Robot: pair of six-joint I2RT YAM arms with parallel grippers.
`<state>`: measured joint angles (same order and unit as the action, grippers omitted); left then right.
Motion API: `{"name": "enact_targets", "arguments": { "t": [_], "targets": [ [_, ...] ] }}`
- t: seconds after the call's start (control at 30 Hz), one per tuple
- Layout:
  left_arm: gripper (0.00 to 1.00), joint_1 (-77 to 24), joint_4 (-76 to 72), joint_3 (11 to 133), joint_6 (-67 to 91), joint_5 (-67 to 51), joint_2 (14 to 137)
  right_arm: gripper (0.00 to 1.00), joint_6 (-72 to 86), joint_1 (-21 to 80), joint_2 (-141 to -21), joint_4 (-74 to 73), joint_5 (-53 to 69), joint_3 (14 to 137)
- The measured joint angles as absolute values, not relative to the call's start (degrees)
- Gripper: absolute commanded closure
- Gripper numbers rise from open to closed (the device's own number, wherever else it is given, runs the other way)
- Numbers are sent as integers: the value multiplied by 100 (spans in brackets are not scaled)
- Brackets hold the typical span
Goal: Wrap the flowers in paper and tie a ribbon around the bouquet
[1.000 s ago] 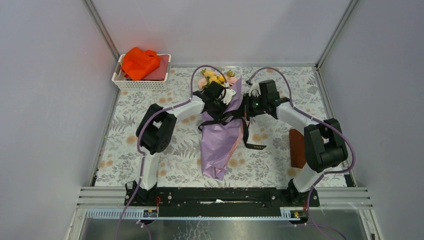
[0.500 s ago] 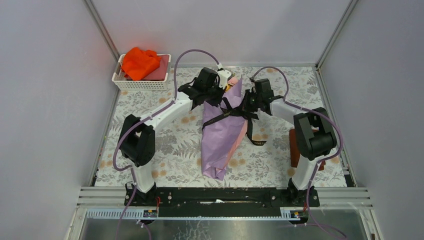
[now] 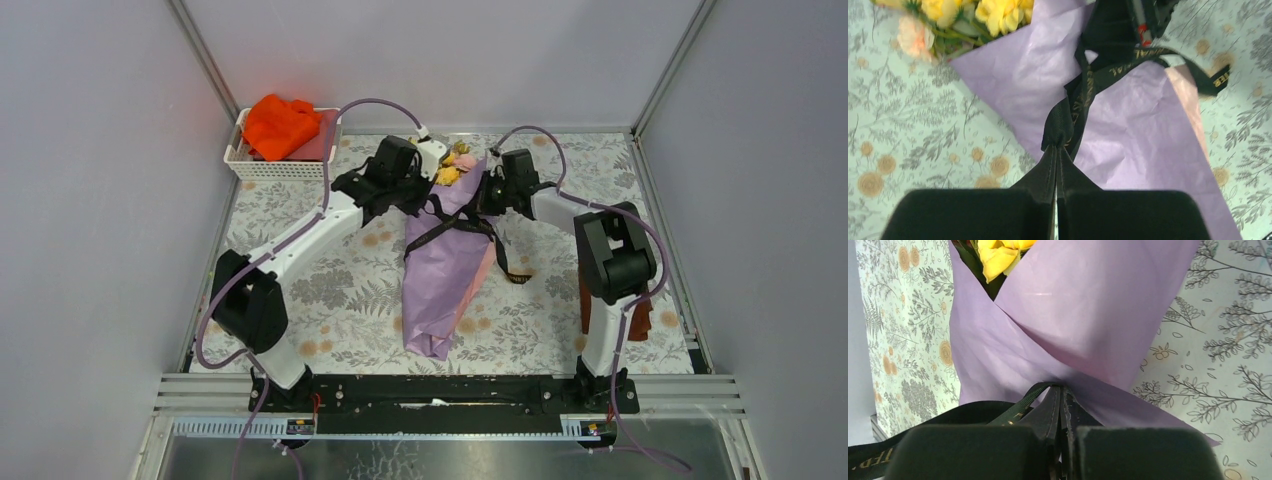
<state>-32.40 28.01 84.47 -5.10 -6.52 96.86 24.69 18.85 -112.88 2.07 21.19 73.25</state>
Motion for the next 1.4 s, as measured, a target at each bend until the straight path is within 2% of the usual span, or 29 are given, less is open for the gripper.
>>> {"name": "enact_targets", "arguments": {
  "t": [0.17, 0.27, 0.37, 0.47, 0.67, 0.8, 1.0, 1.2, 1.3, 1.4],
  "targets": [
    [100, -2978, 2985, 7887, -510, -572, 9459, 100, 2462, 1885, -11480, 209, 2340, 7422],
    [64, -2744, 3190, 7526, -600, -489, 9456, 100, 2462, 1885, -11583, 211, 2480, 7422],
    [44, -2602, 3404, 7290, -895, -381, 9424, 100, 2462, 1885, -11646, 209, 2591, 7422],
    [32, -2626, 3559, 7240, -1358, -360, 9279, 100, 2462, 1885, -11657, 211, 2692, 7424],
    [21, -3144, 3568, 7660, -2731, -652, 9113, 100, 2486, 1885, -11688, 207, 2880, 7513],
    [20, -3570, 3566, 8042, -3603, -1127, 9631, 100, 2504, 1885, -11690, 200, 2969, 7564],
    [18, -3623, 3468, 8799, -4206, -1201, 11026, 100, 2552, 1883, -11690, 189, 3030, 7581],
    [15, -3647, 3190, 8630, -4423, -1297, 11306, 100, 2655, 1837, -11690, 187, 3177, 7588],
    [23, -3719, 2851, 8416, -4477, -1236, 11266, 100, 2679, 1798, -11690, 187, 3264, 7590],
    [37, -3813, 2362, 8165, -4464, -963, 11266, 100, 2685, 1741, -11690, 167, 3269, 7590]
  ]
}}
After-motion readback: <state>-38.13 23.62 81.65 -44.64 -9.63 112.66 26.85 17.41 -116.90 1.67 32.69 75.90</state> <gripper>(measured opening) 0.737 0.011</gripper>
